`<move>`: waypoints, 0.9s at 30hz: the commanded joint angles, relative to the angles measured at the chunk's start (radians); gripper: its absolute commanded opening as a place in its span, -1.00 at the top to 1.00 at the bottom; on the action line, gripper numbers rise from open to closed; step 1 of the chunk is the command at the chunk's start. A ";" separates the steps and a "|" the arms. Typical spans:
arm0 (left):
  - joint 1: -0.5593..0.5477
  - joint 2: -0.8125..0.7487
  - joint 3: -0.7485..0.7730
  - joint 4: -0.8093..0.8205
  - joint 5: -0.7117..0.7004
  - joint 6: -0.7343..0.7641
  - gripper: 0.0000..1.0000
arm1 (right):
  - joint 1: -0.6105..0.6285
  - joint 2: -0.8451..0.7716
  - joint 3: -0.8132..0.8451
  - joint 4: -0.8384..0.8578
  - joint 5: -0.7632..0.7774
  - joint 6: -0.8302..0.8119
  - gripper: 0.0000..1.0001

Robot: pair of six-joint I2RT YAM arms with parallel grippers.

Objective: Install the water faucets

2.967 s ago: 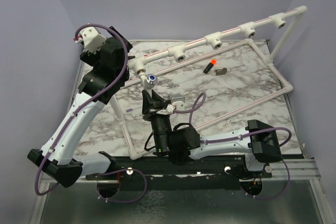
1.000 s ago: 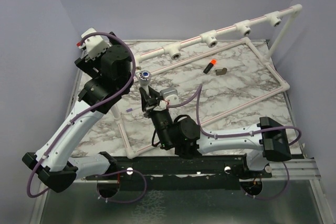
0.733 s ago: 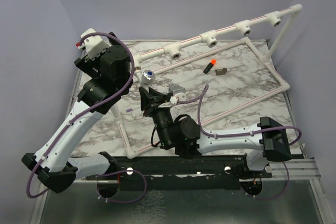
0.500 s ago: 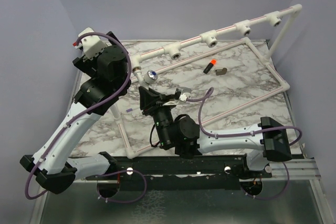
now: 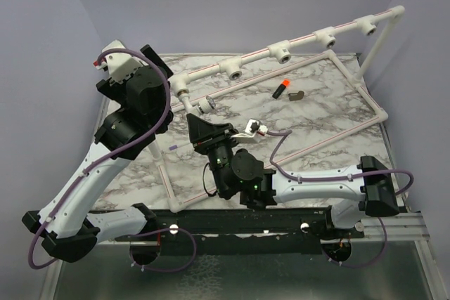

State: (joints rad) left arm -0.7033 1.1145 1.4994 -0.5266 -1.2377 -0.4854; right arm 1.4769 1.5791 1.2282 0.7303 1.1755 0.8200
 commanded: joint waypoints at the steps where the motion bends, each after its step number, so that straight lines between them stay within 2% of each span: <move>1: -0.024 -0.020 0.002 -0.032 -0.006 -0.010 -0.98 | -0.007 0.008 0.021 -0.172 0.025 0.285 0.99; 8: -0.053 -0.022 -0.010 -0.045 -0.021 -0.032 -0.98 | -0.007 0.035 0.018 -0.189 0.009 0.461 0.99; 17: -0.087 -0.034 -0.021 -0.049 -0.040 -0.036 -0.98 | -0.007 0.047 0.011 -0.311 -0.053 0.803 0.99; 27: -0.113 -0.076 -0.032 -0.047 -0.088 -0.021 -0.98 | -0.007 0.089 0.045 -0.286 -0.090 0.828 0.99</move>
State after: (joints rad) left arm -0.8059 1.0729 1.4784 -0.5652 -1.2709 -0.5156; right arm 1.4658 1.6169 1.2621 0.5392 1.1728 1.6218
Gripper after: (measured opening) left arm 0.987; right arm 0.257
